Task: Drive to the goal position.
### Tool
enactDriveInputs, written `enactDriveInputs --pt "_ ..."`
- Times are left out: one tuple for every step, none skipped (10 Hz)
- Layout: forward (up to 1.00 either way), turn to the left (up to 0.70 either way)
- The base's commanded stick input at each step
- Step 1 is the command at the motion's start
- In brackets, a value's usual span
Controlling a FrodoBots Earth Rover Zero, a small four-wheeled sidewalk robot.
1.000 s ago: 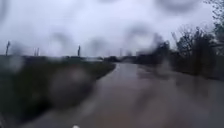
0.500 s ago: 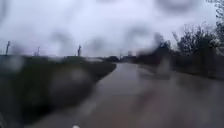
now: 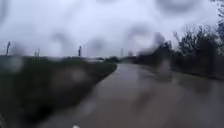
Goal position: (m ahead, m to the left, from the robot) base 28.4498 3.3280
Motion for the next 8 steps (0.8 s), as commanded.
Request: enactDriveInputs --pt "0.7 0.0" --pt "0.7 0.0" --pt "0.7 0.0" --pt "0.7 0.0" --pt "0.7 -0.2" --pt "0.7 -0.35" --pt "0.7 -0.23" --pt "0.7 -0.01"
